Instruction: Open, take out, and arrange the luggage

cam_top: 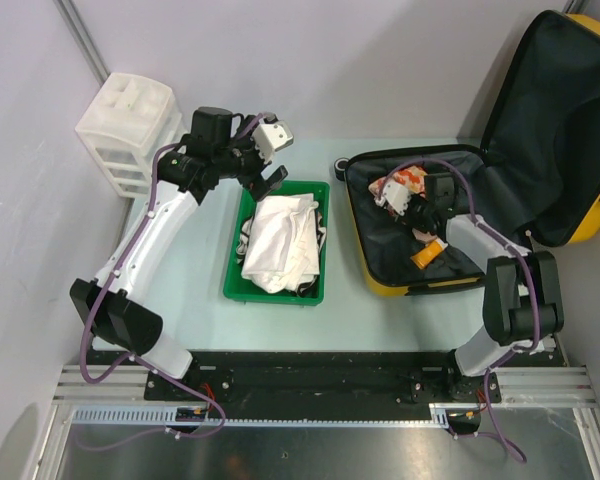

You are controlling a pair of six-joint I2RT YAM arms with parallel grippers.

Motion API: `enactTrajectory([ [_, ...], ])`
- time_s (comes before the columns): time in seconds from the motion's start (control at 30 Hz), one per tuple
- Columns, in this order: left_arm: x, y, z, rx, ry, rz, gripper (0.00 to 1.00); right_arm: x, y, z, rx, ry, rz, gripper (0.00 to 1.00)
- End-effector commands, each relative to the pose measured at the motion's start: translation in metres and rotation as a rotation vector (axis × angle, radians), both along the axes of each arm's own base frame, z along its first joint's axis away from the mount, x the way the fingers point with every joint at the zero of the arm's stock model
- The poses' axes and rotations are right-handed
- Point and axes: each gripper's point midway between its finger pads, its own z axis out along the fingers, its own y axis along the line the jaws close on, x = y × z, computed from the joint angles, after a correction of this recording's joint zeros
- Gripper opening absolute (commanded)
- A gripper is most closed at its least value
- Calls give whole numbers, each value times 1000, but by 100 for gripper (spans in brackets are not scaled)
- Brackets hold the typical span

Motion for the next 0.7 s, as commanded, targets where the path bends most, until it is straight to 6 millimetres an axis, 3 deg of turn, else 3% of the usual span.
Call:
enactTrajectory([
  [0.0,2,-5,25,-46,-52,-25,100,16,-11,62,43,-169,-64,0],
  [0.3,9,-20,26,-116,-8,-44,100,25,-21,124,232,-272,-155,0],
  [0.47,7,-30,28,-155,-3,-85,100,25,-12,159,328,-325,-125,0],
  [0.67,-2,-47,33,-215,-18,-191,100,10,0,195,397,-380,-61,0],
])
